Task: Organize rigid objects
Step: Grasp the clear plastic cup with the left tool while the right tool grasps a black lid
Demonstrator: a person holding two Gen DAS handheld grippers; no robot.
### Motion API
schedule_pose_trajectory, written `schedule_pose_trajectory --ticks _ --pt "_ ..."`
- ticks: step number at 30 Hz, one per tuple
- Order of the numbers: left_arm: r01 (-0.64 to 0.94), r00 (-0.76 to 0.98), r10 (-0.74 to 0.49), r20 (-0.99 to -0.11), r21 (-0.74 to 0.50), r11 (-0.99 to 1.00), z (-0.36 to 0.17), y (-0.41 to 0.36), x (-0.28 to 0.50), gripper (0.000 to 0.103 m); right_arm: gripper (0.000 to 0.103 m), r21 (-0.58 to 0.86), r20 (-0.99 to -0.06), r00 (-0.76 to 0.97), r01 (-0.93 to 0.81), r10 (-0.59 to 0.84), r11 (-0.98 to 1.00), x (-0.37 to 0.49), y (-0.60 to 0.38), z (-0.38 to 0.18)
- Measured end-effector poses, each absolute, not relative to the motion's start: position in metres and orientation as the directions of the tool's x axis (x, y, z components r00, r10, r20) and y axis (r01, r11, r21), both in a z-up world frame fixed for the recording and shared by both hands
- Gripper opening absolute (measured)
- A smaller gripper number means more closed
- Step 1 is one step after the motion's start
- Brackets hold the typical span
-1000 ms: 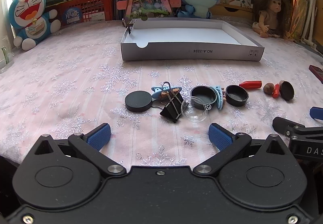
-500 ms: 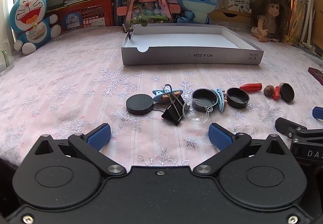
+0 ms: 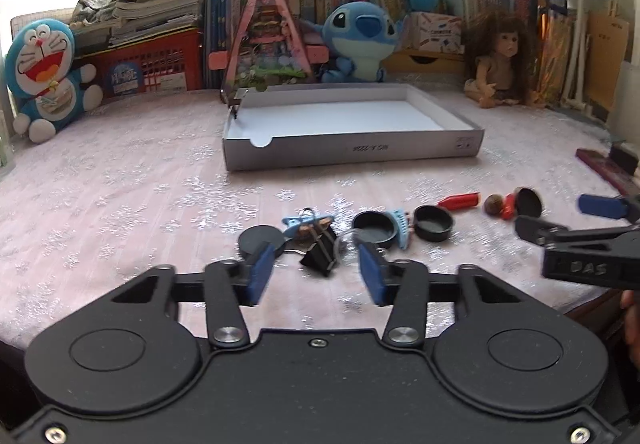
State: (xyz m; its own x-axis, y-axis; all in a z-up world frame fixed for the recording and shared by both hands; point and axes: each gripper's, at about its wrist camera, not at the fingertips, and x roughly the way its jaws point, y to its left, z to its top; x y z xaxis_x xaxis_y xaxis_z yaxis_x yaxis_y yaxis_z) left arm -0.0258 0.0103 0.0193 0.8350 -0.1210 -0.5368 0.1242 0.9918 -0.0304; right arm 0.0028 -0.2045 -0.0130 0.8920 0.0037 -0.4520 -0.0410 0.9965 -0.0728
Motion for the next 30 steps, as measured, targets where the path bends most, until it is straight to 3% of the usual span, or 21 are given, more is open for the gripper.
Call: schedule_pose_trajectory --ticks 3,10,19,25,30 --pt "0.179 0.822 -0.199 -0.533 -0.09 0.98 0.022 0.008 -0.03 0.038 0.087 -0.083 -0.453 0.892 -0.054 0.011 0.995 0.006 -0.202 -0.014" --pt "0.184 0.818 -0.165 -0.551 -0.021 0.983 0.014 -0.008 -0.022 0.038 0.072 -0.103 -0.446 0.895 -0.04 -0.01 0.994 0.011 -0.202 -0.015" --pt "0.196 0.823 -0.137 -0.552 0.048 0.98 0.004 -0.019 -0.011 0.039 0.062 -0.121 -0.439 0.898 -0.034 -0.023 0.992 0.016 -0.206 -0.017" --pt "0.199 0.829 -0.133 -0.544 0.065 0.978 0.001 -0.02 -0.01 0.039 0.062 -0.148 -0.418 0.907 -0.014 -0.05 0.989 0.016 -0.205 -0.018" --pt "0.198 0.831 -0.138 -0.539 0.054 0.979 0.001 -0.017 -0.01 0.032 0.054 -0.154 -0.425 0.905 -0.045 -0.025 0.987 0.016 -0.205 -0.019"
